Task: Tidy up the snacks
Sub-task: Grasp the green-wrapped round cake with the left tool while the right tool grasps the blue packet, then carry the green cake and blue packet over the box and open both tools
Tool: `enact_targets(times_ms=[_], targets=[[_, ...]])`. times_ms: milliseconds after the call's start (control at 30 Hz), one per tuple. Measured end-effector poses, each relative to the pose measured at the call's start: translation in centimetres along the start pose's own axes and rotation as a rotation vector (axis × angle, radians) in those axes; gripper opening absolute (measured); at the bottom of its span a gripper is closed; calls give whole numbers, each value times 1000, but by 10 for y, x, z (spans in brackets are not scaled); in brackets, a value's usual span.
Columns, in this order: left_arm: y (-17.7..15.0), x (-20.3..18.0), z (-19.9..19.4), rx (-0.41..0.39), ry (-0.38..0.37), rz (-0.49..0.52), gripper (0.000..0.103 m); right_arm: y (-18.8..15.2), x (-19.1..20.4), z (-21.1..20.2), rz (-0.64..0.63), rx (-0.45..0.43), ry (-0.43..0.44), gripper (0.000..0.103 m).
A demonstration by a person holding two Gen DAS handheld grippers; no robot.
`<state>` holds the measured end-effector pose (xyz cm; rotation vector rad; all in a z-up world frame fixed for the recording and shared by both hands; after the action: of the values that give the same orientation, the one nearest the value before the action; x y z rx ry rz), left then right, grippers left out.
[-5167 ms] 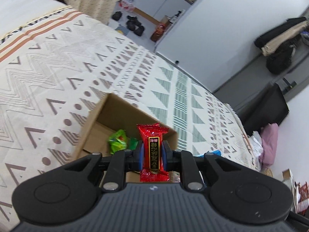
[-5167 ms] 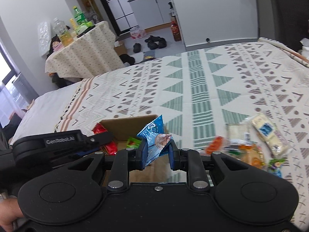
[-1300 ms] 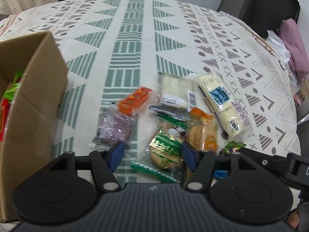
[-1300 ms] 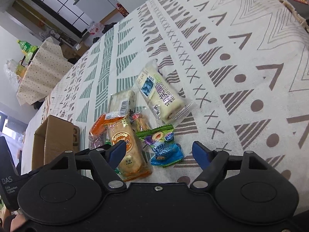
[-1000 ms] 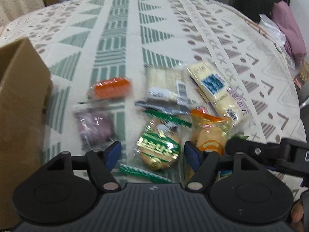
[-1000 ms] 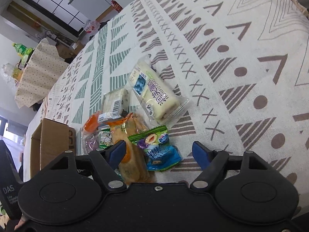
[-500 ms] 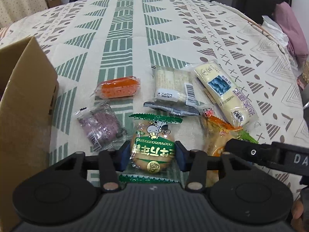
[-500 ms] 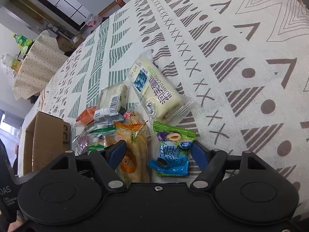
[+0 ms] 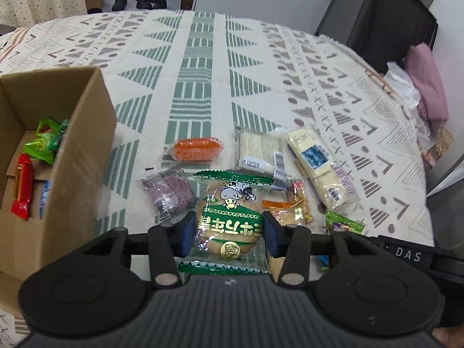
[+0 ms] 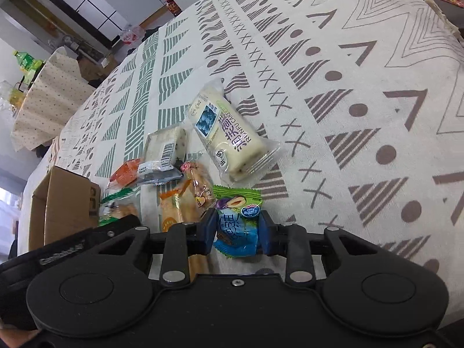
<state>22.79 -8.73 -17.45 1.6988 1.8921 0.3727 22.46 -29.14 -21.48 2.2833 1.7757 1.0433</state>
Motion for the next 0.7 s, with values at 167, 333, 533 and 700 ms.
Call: enact_targets(times_ms=[167,333,533,700], targets=[[4,9,-26,-51,-20,-22,47,0,6,-16,-5,-34,-20,30],[9,20,-48,-85,-22,-48,47,-5,18,-33,-13,-55,-31,30],[16,34,-68,-125,-21,-79,47,-5,45,-56,-56,-103,-17,29],[20,48,-86,-162,-21,-97,47,-5,72,-69,-84,-132,-1,30]])
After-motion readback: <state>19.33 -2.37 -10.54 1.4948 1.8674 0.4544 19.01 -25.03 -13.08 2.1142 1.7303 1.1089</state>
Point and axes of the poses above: each gripper's, at about its wrist camera, not at the fingertips, and z roughly the way its jaws point, x to its left, y to its top, the point moved 2 cm from there along z, roughly the way its jaws point, and after that the axes turned 4 degrees about -x, right-handed, at the moved point
